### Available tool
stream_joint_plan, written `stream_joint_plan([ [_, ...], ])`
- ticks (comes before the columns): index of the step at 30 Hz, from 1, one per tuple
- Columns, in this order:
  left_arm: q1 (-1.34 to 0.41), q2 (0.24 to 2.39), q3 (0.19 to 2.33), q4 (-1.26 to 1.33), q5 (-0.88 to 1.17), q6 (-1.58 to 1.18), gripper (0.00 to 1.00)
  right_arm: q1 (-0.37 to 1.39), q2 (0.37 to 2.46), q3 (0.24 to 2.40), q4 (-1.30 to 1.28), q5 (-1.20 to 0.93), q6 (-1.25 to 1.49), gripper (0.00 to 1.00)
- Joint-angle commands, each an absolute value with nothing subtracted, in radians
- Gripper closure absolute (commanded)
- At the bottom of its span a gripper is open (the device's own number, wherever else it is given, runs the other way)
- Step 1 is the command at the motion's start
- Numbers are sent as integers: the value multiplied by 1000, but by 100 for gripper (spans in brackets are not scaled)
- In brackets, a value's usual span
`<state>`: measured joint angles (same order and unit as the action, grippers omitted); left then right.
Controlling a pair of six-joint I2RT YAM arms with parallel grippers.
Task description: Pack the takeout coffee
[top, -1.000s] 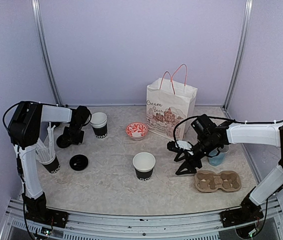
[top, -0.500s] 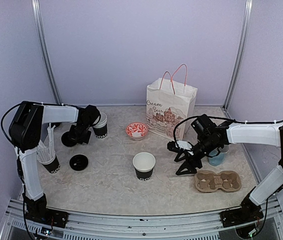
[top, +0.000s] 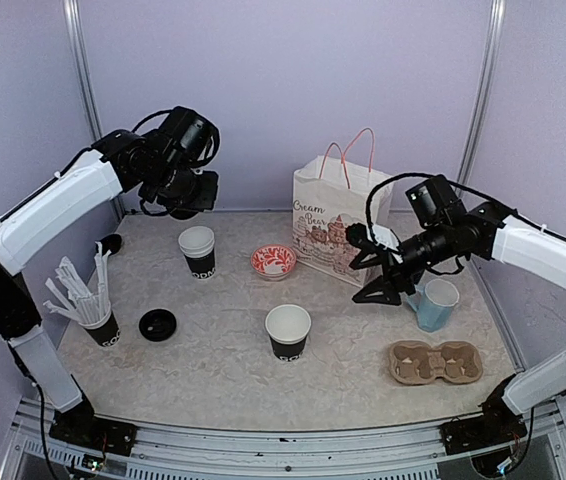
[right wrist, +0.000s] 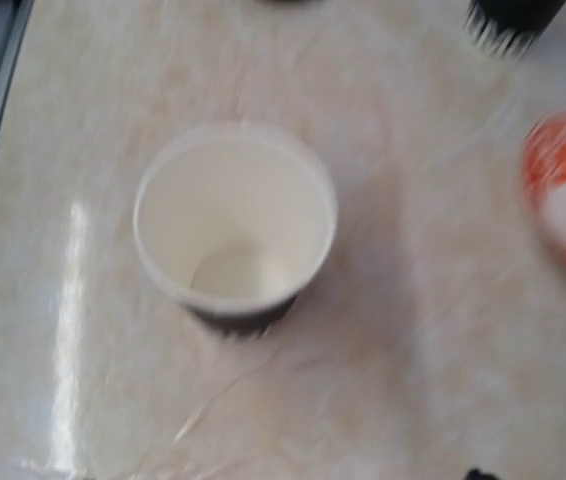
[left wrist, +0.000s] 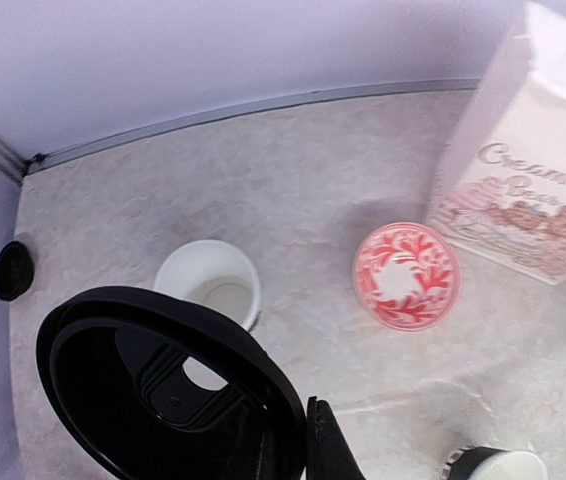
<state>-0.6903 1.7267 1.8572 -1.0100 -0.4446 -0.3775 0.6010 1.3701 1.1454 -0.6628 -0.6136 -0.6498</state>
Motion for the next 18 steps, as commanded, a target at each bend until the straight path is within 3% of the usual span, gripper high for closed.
stream_joint_plan([
  [1, -785, 1677, 1867, -919, -299, -320, 98, 603, 1324, 1230, -695, -630, -595, 22],
  [6, -888, 1569, 1711, -540, 56, -235, 99, 598, 1308, 1347, -674, -606, -521, 1],
  [13, -912, 1427, 1260, 307, 407, -457, 98, 592, 1364, 1457, -633, -685, -425, 0],
  [18, -902, 1426, 1131, 618, 482, -614, 98, 595, 1408, 1528, -616, -761, -409, 1],
])
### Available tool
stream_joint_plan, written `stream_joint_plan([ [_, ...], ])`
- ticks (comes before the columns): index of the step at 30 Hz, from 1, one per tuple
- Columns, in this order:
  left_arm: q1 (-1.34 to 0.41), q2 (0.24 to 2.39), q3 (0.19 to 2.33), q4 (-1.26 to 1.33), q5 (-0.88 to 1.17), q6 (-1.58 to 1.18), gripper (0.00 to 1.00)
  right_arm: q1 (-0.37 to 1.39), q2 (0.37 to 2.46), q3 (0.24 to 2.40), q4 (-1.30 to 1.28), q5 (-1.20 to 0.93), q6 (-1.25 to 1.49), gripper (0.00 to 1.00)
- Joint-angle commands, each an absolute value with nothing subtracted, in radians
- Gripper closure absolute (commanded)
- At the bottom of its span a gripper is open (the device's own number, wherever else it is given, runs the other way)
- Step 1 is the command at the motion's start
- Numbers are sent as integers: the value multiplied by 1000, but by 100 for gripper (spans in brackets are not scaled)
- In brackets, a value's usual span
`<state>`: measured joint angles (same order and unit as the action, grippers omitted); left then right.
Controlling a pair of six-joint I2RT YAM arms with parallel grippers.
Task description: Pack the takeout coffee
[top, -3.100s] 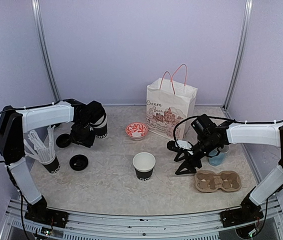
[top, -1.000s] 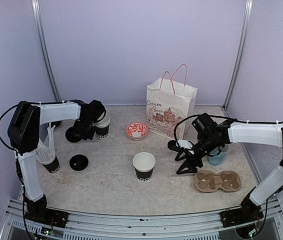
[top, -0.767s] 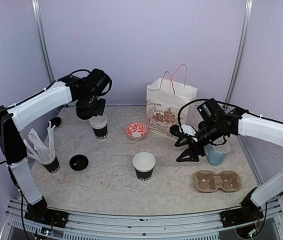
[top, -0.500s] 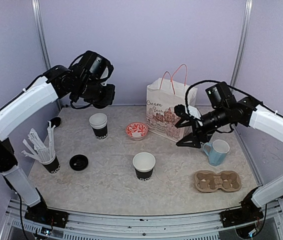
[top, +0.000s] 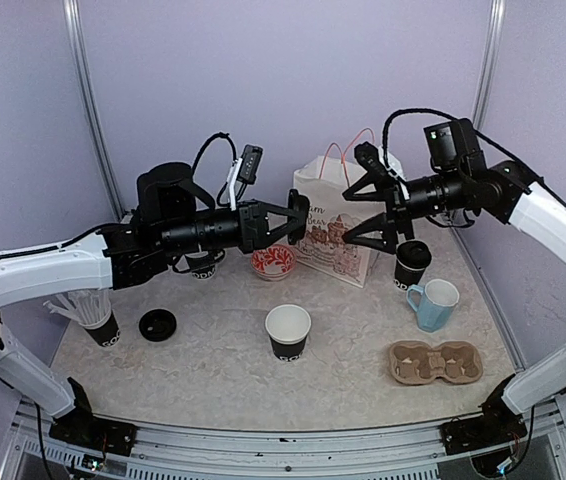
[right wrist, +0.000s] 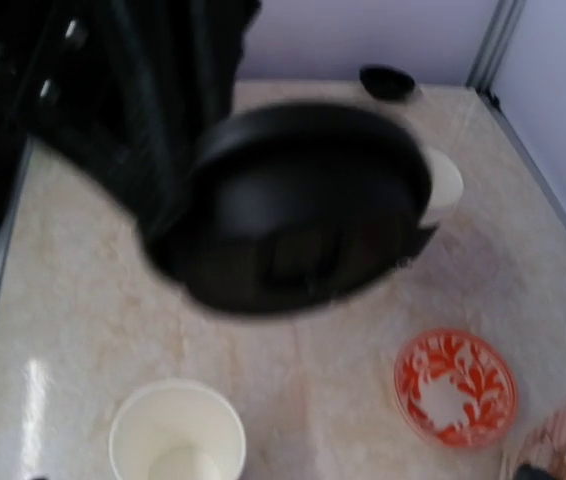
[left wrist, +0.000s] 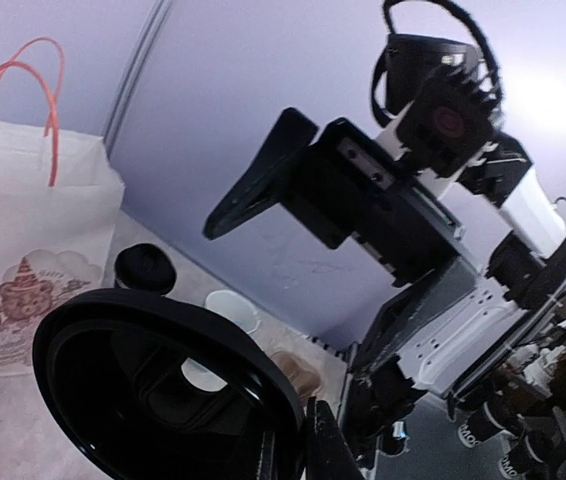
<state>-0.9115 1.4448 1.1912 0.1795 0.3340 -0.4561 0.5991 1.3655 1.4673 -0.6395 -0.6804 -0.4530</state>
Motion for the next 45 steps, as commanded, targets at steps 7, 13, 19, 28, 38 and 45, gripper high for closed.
stream_joint_plan([
  [7, -876, 1482, 1055, 874, 551, -770, 98, 627, 1476, 1590, -567, -829, -360, 1],
  [13, -870, 1503, 1043, 915, 559, -792, 98, 642, 1505, 1627, -540, -875, -304, 0],
  [19, -868, 1514, 1039, 927, 555, -801, 98, 669, 1525, 1664, -532, -881, -269, 1],
  [28, -868, 1516, 1034, 910, 514, -801, 98, 698, 1550, 1681, -506, -864, -232, 4],
  [38, -869, 1524, 1042, 907, 517, -804, 98, 700, 1563, 1685, -468, -867, -167, 14],
  [45, -871, 1529, 1040, 892, 512, -797, 97, 701, 1578, 1685, -447, -859, -123, 21],
])
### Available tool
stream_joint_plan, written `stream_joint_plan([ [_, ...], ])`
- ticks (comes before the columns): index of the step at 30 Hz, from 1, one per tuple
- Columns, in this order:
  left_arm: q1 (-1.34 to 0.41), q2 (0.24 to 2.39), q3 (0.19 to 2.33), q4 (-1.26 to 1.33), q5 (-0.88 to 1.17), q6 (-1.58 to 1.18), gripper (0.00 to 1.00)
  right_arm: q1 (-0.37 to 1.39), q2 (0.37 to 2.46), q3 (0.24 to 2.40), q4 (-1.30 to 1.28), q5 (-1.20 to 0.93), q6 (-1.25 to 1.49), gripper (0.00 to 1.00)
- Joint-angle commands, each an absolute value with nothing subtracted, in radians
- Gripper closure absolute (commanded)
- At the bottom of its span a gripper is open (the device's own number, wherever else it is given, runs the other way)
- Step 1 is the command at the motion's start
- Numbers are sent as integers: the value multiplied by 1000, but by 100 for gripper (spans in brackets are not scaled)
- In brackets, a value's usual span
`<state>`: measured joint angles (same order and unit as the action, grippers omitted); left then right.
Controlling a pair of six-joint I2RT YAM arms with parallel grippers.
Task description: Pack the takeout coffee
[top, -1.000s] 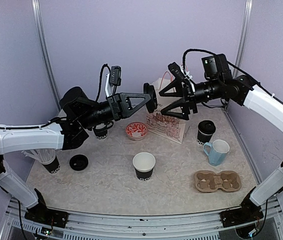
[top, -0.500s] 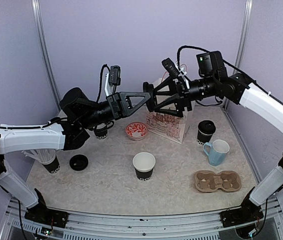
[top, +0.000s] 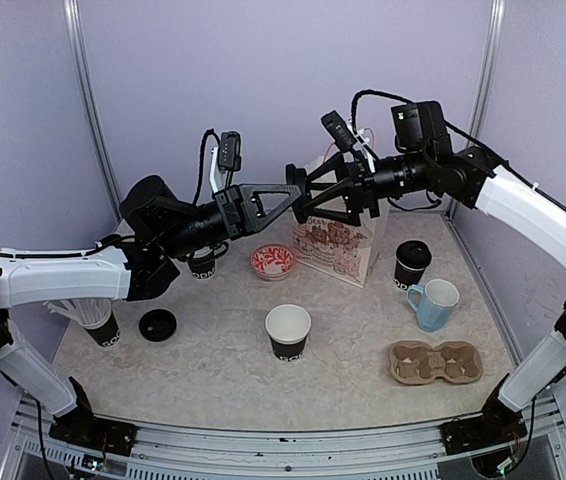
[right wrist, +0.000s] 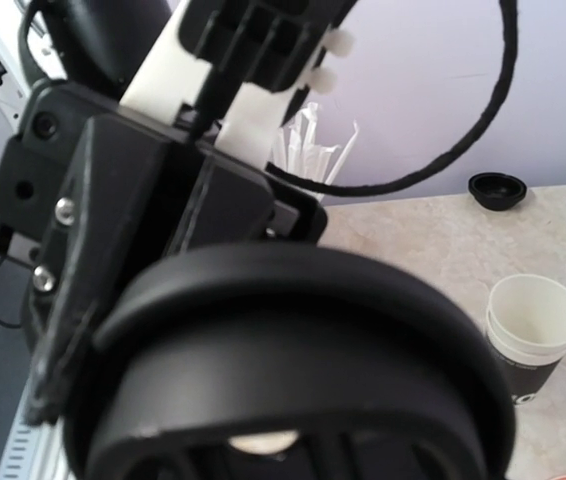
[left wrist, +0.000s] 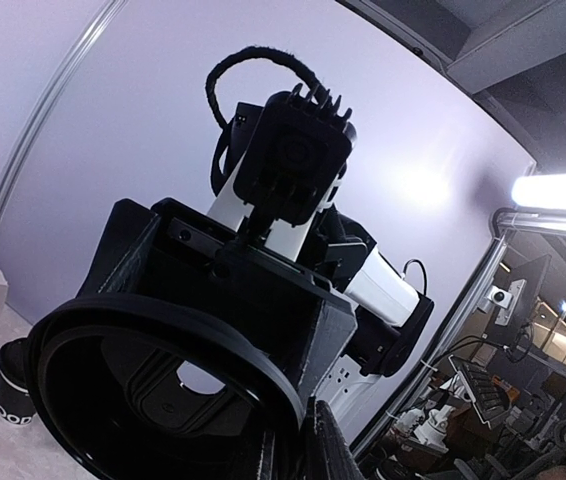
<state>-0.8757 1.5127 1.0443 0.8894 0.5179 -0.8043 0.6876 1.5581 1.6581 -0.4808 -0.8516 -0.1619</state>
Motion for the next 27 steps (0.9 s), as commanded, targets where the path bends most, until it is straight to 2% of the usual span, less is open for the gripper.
stream_joint_plan([
  [1, -871, 1529, 1041, 882, 510, -794, 97, 701, 1581, 1684, -444, -862, -123, 22],
  [7, -871, 1512, 1040, 792, 480, -741, 93, 701, 1585, 1667, -450, -829, -143, 31],
  [10, -871, 1491, 1039, 732, 451, -708, 84, 699, 1590, 1655, -450, -818, -153, 33],
  [14, -869, 1451, 1044, 599, 410, -640, 66, 696, 1601, 1644, -469, -787, -177, 34],
  [17, -882, 1370, 1040, 399, 332, -539, 59, 678, 1584, 1608, -497, -741, -233, 33],
  [23, -906, 1280, 994, 40, 73, -452, 61, 659, 1553, 1540, -604, -687, -402, 32],
  [27, -908, 1312, 965, -178, -152, -483, 66, 659, 1553, 1537, -715, -698, -520, 32],
])
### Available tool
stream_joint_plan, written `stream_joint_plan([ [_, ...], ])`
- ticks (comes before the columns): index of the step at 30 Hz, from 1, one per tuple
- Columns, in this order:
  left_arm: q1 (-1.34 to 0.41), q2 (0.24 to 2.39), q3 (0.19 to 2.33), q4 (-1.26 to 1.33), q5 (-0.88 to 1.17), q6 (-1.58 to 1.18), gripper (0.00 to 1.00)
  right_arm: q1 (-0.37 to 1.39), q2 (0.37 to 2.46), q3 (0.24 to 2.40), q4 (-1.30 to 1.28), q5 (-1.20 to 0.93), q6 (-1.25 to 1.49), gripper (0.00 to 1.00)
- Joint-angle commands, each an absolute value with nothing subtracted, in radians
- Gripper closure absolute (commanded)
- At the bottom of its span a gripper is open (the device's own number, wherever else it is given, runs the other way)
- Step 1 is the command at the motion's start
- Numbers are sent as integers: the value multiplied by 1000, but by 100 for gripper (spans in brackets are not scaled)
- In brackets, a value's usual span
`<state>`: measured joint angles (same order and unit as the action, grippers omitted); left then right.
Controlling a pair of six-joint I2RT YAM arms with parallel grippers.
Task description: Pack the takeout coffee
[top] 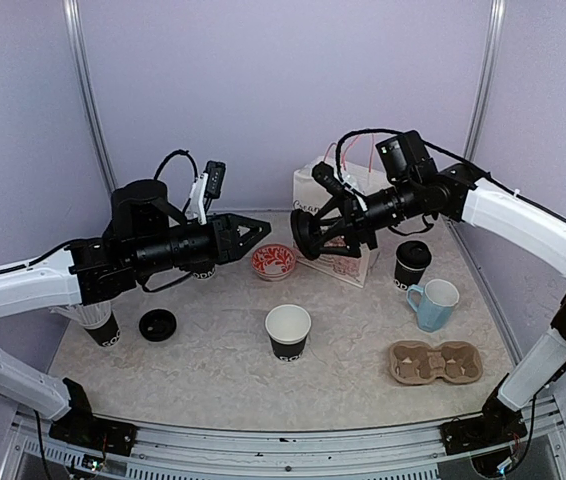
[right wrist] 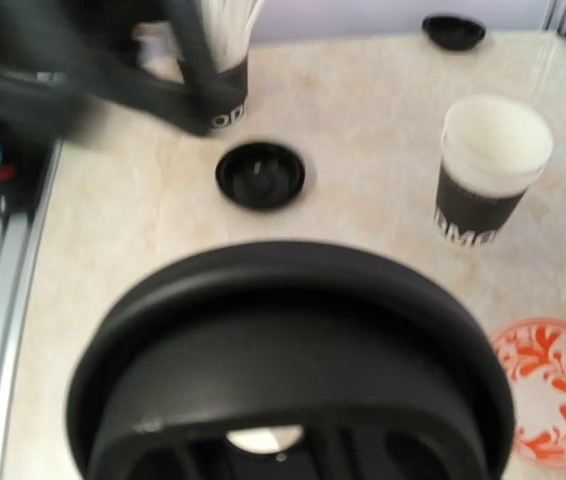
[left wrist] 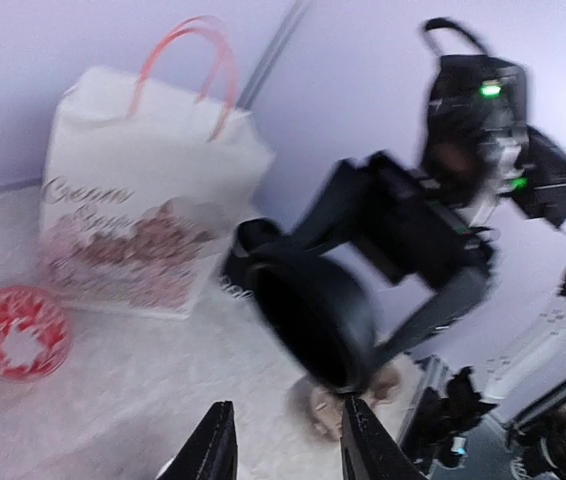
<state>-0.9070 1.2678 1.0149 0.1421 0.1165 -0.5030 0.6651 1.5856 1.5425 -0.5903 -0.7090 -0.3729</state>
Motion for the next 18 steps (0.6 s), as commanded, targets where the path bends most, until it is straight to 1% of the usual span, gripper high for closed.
stream_joint_plan([
  [1, -908, 1323, 958, -214, -180, -489, 68, 661, 1558, 1541, -745, -698, -549, 32],
  [4, -910, 1383, 940, -265, -182, -508, 71, 667, 1585, 1574, -843, -678, -622, 32],
  [8, -920, 1476, 922, -239, -137, -535, 75, 681, 1615, 1593, -911, -639, -678, 32],
  [18, -954, 1661, 985, -158, -79, -511, 76, 740, 1693, 1608, -970, -554, -724, 32],
])
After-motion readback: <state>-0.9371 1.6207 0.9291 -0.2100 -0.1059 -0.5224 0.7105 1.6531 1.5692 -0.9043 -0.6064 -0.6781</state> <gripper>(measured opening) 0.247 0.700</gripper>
